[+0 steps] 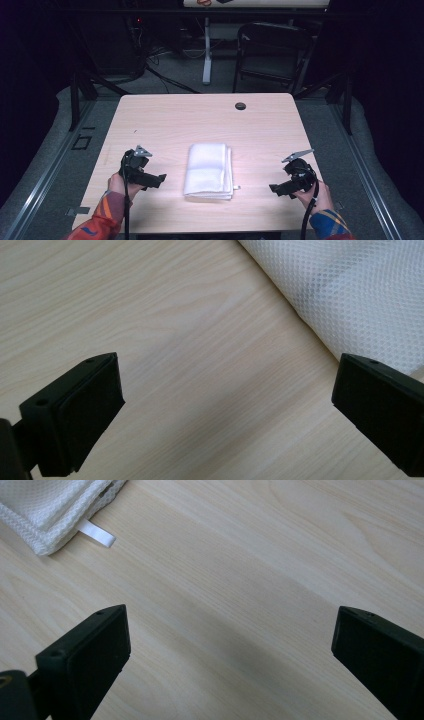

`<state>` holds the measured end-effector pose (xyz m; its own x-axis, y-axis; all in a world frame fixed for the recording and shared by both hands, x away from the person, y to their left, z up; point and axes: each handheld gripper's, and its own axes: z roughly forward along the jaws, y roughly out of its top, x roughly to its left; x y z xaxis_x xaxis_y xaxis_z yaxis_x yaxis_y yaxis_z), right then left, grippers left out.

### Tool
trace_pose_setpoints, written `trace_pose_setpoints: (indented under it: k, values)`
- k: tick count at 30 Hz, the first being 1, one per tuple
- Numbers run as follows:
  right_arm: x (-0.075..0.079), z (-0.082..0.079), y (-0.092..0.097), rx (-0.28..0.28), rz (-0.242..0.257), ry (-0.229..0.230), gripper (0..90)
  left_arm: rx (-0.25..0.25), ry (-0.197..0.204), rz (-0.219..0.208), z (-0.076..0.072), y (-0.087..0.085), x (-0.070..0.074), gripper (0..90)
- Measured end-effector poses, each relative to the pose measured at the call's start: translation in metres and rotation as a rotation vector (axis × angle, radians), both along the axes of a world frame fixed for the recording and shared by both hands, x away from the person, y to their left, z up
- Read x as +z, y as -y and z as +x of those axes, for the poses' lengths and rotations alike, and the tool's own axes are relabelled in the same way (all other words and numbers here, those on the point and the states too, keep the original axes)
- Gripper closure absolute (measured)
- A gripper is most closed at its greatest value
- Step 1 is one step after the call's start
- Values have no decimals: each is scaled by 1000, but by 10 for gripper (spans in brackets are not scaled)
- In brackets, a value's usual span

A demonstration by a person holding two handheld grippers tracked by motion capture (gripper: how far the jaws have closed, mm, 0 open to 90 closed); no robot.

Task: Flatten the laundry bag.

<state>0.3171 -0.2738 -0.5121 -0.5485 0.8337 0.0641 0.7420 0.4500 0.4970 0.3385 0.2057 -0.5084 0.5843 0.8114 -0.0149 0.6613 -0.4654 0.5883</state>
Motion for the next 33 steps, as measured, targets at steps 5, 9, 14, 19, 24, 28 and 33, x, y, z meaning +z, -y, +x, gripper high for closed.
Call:
trace_pose_setpoints:
  k: [5,9,14,19,24,28,33]
  values:
    - [0,-1,1,-4,14,-10,22,-9,0,-11,-1,3,0,2]
    - [0,-1,0,0,4,-16,26,-25,28,-31,-4,7,4,12]
    - [0,-1,-3,11,10,-22,28,-62,31,-47,-6,21,6,26]
    - [0,-1,-3,16,14,-18,30,-103,22,-44,-6,35,6,18]
    - [-1,0,-5,23,18,-32,36,-144,32,-35,-8,50,5,20]
    - [-1,0,-7,30,29,-37,40,-179,21,-37,-10,59,3,21]
    - [-2,0,-12,38,30,-48,42,-207,14,-33,-10,67,1,10]
